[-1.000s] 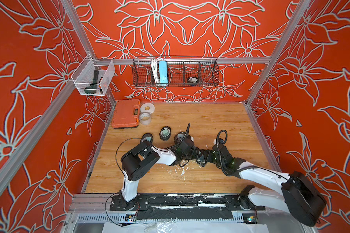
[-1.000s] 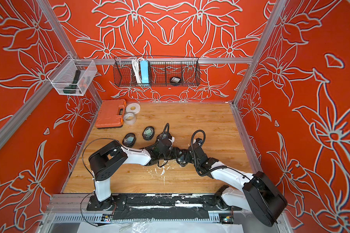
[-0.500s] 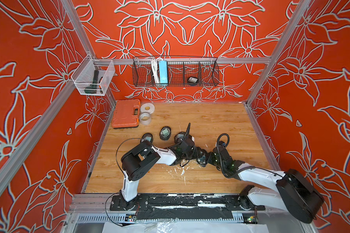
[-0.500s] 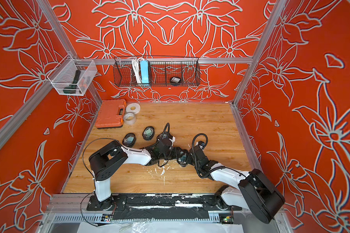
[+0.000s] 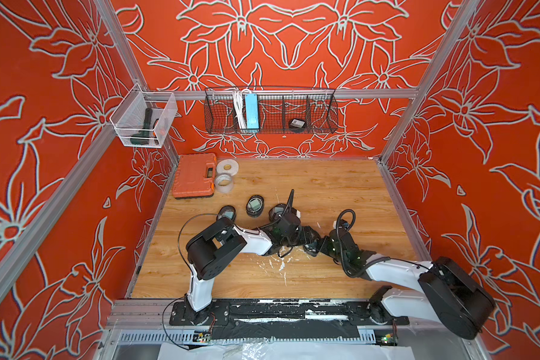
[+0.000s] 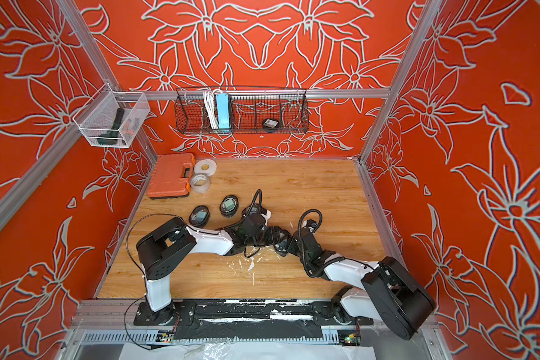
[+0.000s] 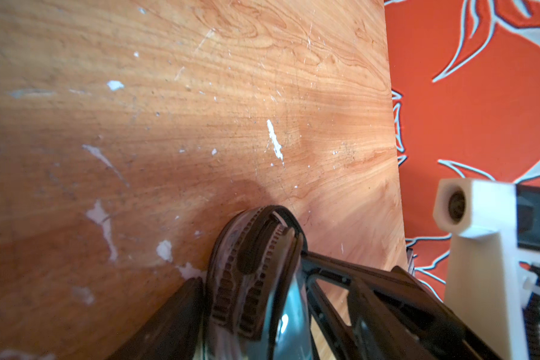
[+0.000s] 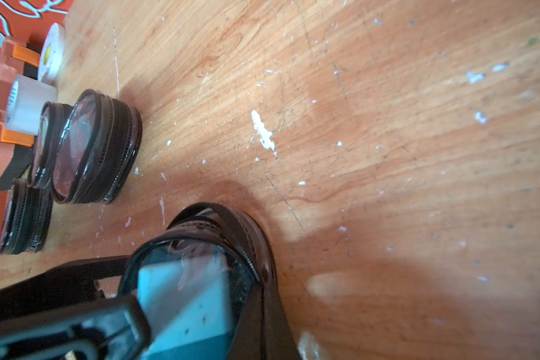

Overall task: Pack away charging kits
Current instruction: Close the storage bag at the center of the board, then pick up the storage bag at the center of the board.

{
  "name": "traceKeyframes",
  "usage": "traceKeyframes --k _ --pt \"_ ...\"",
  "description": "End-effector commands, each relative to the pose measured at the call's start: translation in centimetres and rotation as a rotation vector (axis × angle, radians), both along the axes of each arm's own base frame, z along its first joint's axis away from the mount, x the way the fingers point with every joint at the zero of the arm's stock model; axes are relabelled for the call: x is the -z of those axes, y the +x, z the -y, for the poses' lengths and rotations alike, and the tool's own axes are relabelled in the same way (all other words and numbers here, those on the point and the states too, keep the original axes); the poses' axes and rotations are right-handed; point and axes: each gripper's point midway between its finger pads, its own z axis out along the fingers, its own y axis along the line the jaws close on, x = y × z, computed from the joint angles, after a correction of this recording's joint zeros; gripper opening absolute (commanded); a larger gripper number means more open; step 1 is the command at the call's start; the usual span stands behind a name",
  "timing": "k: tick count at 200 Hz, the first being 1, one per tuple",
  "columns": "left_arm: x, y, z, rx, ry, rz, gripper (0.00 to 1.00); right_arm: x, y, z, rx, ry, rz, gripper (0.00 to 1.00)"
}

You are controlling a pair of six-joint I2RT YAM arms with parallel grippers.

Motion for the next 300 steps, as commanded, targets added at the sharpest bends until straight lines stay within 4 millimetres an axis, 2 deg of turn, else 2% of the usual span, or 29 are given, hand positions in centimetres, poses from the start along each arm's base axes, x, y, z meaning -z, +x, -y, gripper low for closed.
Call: traceKeyframes --k 1,31,61,91,111,147,174,207,227,252,258,264,277,284,300 --pt "5.3 -2.6 -2.1 0.021 0.134 -0.135 0.71 3.8 -2.3 2.7 0.041 -0.090 -0.123 0.00" --pt "6.5 -3.3 -2.1 0.059 0.173 -0.178 0.71 4.2 -2.2 2.4 0.027 -0.077 -0.129 0.00" --pt "7.9 -4.2 -1.8 0.092 0.176 -0.240 0.70 3.6 -1.8 1.9 0.008 -0.070 -0.105 0.00" --pt "8.1 -4.3 -1.6 0.108 0.183 -0.246 0.68 2.9 -1.5 1.5 -0.020 -0.061 -0.080 0.00" --pt "8.7 -4.3 -2.1 0.099 0.217 -0.253 0.63 2.5 -1.4 1.5 -0.027 -0.067 -0.066 0.00" --pt "10.6 -4.6 -2.4 0.105 0.244 -0.293 0.43 1.8 -1.3 1.5 -0.037 -0.068 -0.046 0.00" --pt "11.1 -4.8 -2.2 0.113 0.243 -0.306 0.31 1.4 -1.2 1.5 -0.044 -0.073 -0.034 0.00" --pt "10.9 -4.5 -2.6 0.101 0.257 -0.292 0.27 0.7 -0.9 1.2 -0.059 -0.075 -0.018 0.00" --pt "11.1 -4.6 -2.6 0.102 0.259 -0.294 0.18 0.5 -0.7 1.0 -0.066 -0.077 -0.009 0.00" --pt "11.8 -4.6 -2.6 0.109 0.265 -0.307 0.13 0.1 -0.5 0.7 -0.087 -0.080 0.005 0.00" --pt "11.9 -4.7 -2.6 0.112 0.267 -0.310 0.14 0.1 -0.5 0.7 -0.092 -0.082 0.006 0.01" --pt "12.0 -4.7 -2.6 0.112 0.269 -0.313 0.18 0.0 -0.4 0.6 -0.096 -0.085 0.010 0.02" --pt "12.2 -4.7 -2.8 0.109 0.274 -0.316 0.39 -0.1 -0.4 0.6 -0.098 -0.087 0.013 0.02" --pt "12.2 -4.7 -2.9 0.104 0.280 -0.316 0.55 -0.2 -0.3 0.6 -0.100 -0.088 0.016 0.02" --pt "12.2 -4.5 -3.1 0.102 0.286 -0.315 0.66 -0.3 -0.2 0.5 -0.107 -0.092 0.022 0.00"
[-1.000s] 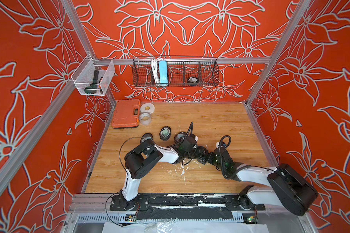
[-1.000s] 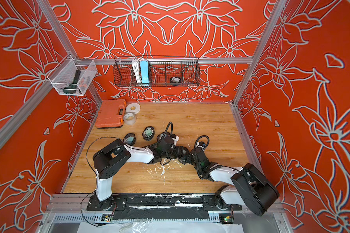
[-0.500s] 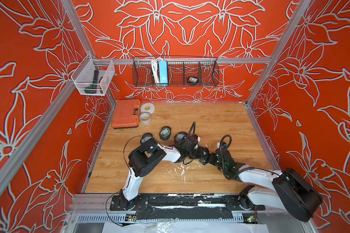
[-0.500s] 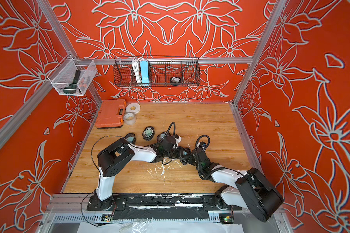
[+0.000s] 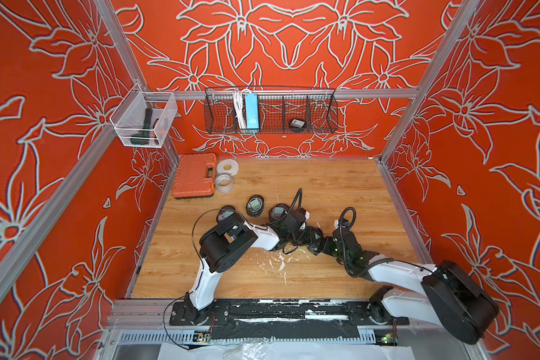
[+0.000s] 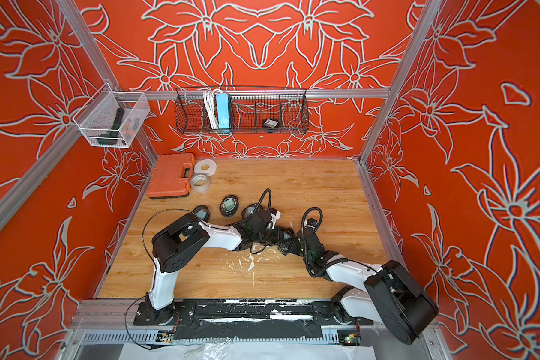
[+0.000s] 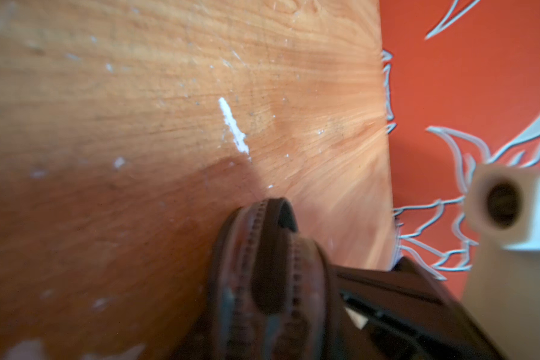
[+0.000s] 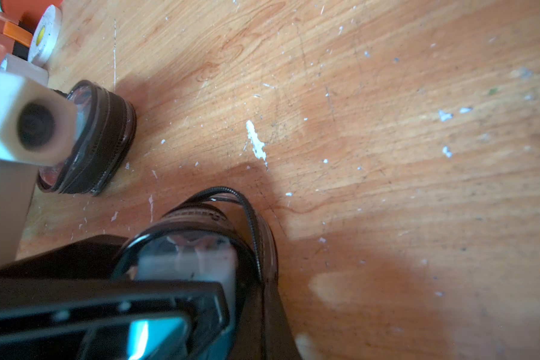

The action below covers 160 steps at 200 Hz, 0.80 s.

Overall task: Pack away charging kits
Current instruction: Pick up the storage bag at the center of the board.

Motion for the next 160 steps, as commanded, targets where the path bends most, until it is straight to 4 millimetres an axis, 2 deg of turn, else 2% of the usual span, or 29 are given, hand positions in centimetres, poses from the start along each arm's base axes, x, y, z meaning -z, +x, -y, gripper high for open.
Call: traceKeyframes --k 1,12,20,49,84,114,146,160 --pt "11.1 -4.6 -6.6 -0.030 0.352 -0.248 0.67 0.0 -0.1 -0.1 -0.026 -0.021 -0.017 0.00" --pt "11.0 -4.5 -6.5 -0.016 0.348 -0.246 0.73 0.0 -0.1 -0.1 -0.031 -0.022 -0.014 0.00" --pt "11.1 -4.4 -6.4 -0.007 0.351 -0.248 0.74 -0.1 0.1 -0.1 -0.032 -0.021 -0.013 0.00" --pt "11.4 -4.5 -5.9 0.025 0.355 -0.249 0.67 0.1 0.3 -0.4 -0.048 -0.019 -0.014 0.00" --pt "12.4 -4.8 -6.6 0.045 0.387 -0.262 0.53 0.3 0.7 -0.1 -0.046 -0.034 -0.015 0.00" --pt "12.6 -5.1 -6.7 0.059 0.387 -0.266 0.36 -0.1 0.7 -0.2 -0.060 -0.033 0.000 0.00" --pt "11.8 -4.7 -6.4 0.049 0.372 -0.257 0.21 -0.8 0.8 -0.8 -0.091 -0.024 0.014 0.00" --pt "10.9 -4.2 -6.1 0.045 0.358 -0.245 0.16 -1.3 0.8 -0.8 -0.098 -0.022 0.020 0.07"
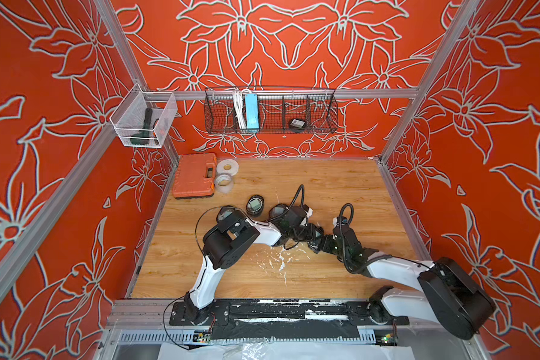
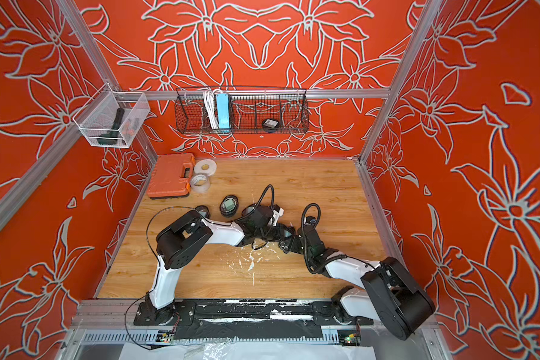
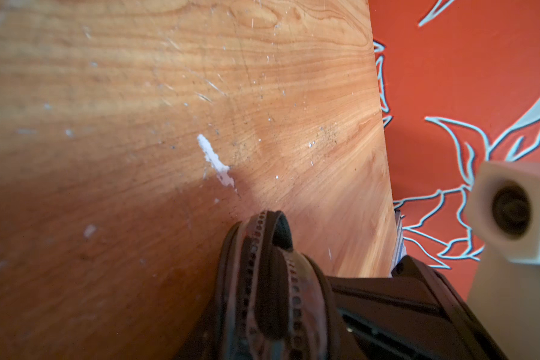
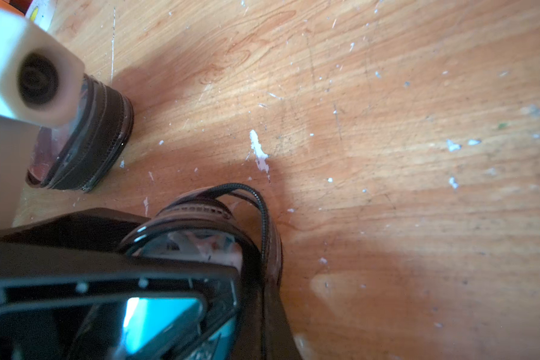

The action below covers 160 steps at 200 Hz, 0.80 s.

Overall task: Pack away charging kits
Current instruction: Pick up the storage bag at the center of the board.

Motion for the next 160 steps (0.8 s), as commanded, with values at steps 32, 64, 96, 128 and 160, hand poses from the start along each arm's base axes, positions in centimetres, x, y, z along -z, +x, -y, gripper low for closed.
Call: traceKeyframes --k 32,64,96,128,160 --pt "6.9 -3.7 -5.8 -0.055 0.299 -0.207 0.07 -4.7 0.0 -1.2 -0.085 0.036 0.067 0.28" --pt "0.8 -1.1 -5.7 -0.135 0.207 -0.118 0.00 -10.5 -0.6 -0.6 -0.098 0.088 0.215 0.52" --pt "-8.0 1.0 -7.8 -0.274 0.005 0.021 0.00 -15.7 -1.2 -0.5 -0.114 0.123 0.337 0.61" --pt "-18.0 1.3 -11.3 -0.394 -0.200 0.261 0.00 -20.3 -3.0 -4.1 -0.263 0.036 0.500 0.57" --pt "-27.5 -0.1 -16.0 -0.519 -0.338 0.490 0.00 -24.0 -5.7 -8.0 -0.424 -0.035 0.700 0.56"
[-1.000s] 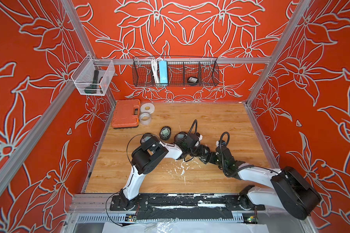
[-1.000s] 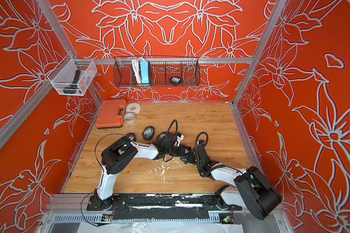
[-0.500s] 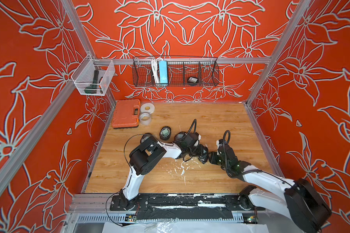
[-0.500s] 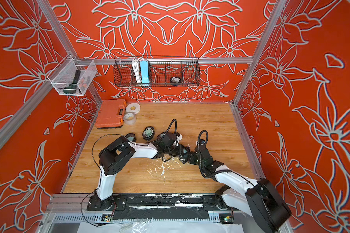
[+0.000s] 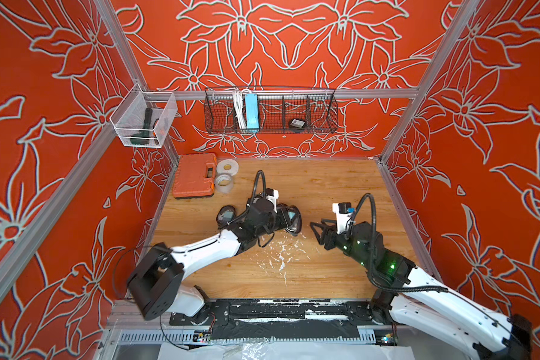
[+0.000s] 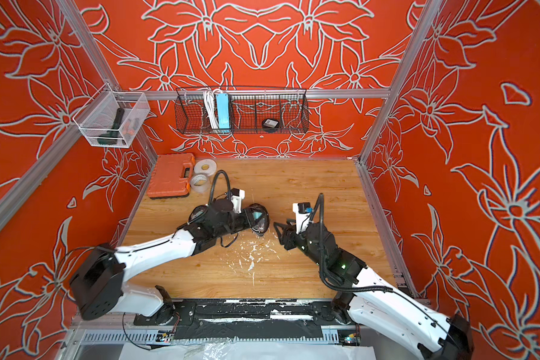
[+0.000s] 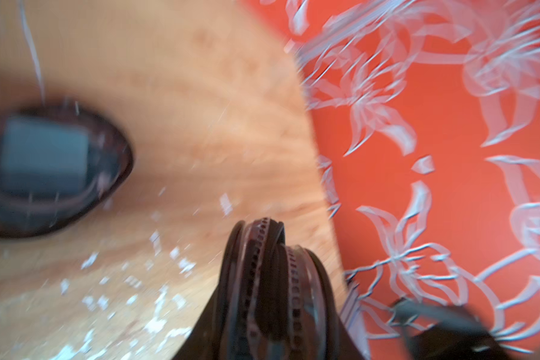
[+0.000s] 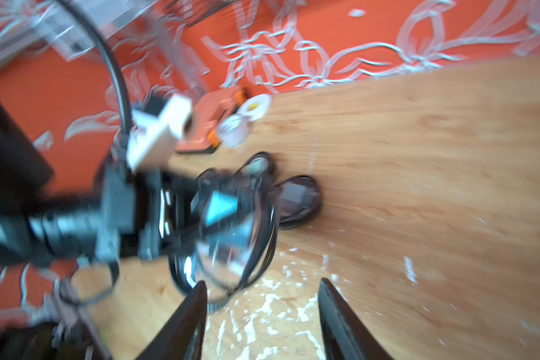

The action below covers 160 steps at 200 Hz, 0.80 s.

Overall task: Pack away charging kits
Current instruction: Pick up the storage bag at the center of the board.

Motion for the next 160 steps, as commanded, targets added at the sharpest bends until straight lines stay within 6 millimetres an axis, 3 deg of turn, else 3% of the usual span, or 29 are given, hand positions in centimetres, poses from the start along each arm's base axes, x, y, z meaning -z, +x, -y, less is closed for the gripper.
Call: traceKeyframes --k 1,28,46,72,96,127,139,160 --pt "-7.5 -0.2 -3.3 -0.128 -0.111 0.215 0.00 -3.0 -0.7 -0.9 -0.018 -0.082 0.207 0.56" --pt "-14.3 -3.7 -7.5 -0.188 -0.283 0.414 0.00 -6.0 -4.5 -3.9 -0.154 -0.048 0.470 0.56" --pt "-17.2 -5.9 -10.2 -0.224 -0.393 0.519 0.00 -8.1 -6.7 -5.3 -0.187 -0.032 0.625 0.54" --pt "-20.8 -9.1 -12.7 -0.224 -0.489 0.648 0.00 -11.2 -8.4 -7.9 -0.217 -0.048 0.754 0.44" --pt "-23.7 -11.7 -13.9 -0.189 -0.548 0.767 0.00 -13.2 -9.1 -11.3 -0.225 -0.111 0.830 0.32" --pt "-27.2 -14.6 -14.2 -0.110 -0.575 0.913 0.00 -15.5 -9.4 -14.0 -0.193 -0.100 0.899 0.34" --pt "-27.8 -14.9 -14.2 -0.099 -0.581 0.927 0.00 -16.5 -9.5 -14.6 -0.176 -0.076 0.920 0.37" --pt "-28.1 -14.4 -14.4 -0.126 -0.577 0.909 0.00 -17.6 -9.6 -16.0 -0.164 -0.069 0.947 0.34"
